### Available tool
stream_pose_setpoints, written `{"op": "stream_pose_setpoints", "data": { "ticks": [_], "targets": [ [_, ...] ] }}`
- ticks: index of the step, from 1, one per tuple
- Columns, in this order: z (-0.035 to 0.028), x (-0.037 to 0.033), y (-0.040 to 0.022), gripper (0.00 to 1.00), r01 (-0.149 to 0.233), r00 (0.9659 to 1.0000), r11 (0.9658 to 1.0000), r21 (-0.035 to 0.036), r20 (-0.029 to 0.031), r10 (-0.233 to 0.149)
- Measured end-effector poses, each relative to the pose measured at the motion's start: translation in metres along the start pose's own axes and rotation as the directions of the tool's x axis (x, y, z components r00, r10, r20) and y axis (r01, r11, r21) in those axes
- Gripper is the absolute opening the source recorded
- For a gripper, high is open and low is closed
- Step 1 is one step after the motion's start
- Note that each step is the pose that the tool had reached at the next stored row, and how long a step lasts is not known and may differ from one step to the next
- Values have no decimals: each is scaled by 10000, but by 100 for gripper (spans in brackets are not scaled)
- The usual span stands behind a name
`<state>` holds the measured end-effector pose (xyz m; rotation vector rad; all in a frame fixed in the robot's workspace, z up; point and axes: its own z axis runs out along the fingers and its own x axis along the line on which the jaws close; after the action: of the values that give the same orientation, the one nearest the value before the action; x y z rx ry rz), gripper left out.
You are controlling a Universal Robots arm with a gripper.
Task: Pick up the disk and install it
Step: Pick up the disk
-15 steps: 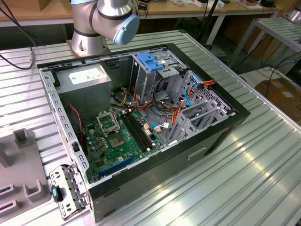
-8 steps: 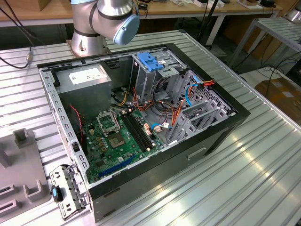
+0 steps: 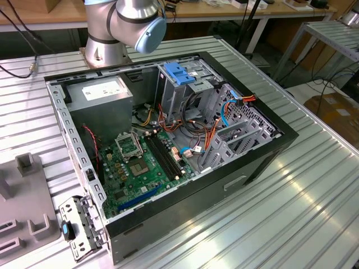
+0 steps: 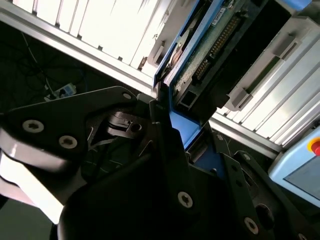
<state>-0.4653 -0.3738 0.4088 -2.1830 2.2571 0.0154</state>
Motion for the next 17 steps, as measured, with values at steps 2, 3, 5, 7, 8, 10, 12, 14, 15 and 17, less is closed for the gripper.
{"op": "stream_pose_setpoints", "data": {
  "ticks": [2,3,5,7,8,10,12,14,15,17],
  "targets": [
    [-59,0,1,37,0,10000,10000,0,0,0],
    [-84,0,1,37,0,10000,10000,-1,-1,0],
    [-160,-1,1,37,0,10000,10000,-1,0,0],
    [-214,-1,2,37,0,10000,10000,0,0,0],
    [-239,-2,2,37,0,10000,10000,-1,0,0],
    [-292,-2,2,37,0,10000,10000,-1,0,0],
    [-356,-2,2,37,0,10000,10000,0,0,0],
    [-442,-3,3,37,0,10000,10000,1,0,0],
    [-463,-3,3,37,0,10000,10000,0,0,0],
    [-509,-4,3,37,0,10000,10000,0,0,0]
  ]
}}
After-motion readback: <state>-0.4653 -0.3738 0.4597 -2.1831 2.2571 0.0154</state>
